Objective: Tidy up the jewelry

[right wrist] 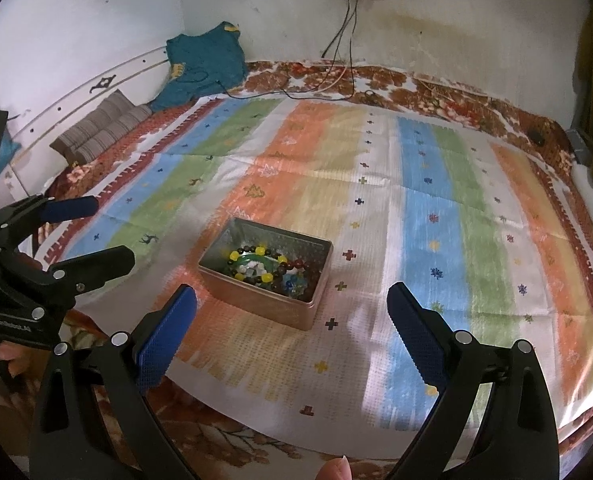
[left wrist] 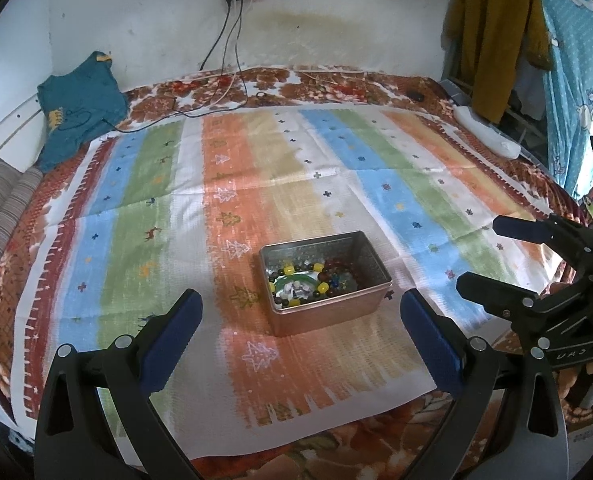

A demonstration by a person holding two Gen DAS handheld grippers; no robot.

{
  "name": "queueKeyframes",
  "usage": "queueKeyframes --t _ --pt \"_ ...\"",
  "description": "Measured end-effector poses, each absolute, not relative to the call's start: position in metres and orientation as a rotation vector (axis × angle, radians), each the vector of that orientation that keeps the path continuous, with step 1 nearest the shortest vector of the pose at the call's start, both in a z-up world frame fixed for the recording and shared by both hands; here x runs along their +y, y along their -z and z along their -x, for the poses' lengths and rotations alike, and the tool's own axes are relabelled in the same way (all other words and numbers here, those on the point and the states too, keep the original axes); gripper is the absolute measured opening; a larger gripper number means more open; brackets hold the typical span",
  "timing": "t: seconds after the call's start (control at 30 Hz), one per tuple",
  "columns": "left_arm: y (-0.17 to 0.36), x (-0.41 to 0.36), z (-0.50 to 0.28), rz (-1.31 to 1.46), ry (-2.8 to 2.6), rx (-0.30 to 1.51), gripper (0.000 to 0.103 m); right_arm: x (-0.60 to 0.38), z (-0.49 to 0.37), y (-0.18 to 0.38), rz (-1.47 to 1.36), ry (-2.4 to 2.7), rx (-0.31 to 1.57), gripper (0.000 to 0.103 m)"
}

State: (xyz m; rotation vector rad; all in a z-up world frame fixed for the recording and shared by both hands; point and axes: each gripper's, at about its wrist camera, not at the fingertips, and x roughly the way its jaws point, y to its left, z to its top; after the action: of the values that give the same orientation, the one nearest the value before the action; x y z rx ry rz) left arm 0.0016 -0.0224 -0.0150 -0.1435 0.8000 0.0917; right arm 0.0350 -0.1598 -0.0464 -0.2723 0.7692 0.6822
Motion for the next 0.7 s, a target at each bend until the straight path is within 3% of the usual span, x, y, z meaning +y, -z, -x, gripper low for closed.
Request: queueKeyframes --t 0.7 --pt "0.0135 -0.0305 0.0040 0.131 -0.050 0.778 0.097 -0.1648 -0.0272 0.0441 0.257 -0.716 0.755 0.097"
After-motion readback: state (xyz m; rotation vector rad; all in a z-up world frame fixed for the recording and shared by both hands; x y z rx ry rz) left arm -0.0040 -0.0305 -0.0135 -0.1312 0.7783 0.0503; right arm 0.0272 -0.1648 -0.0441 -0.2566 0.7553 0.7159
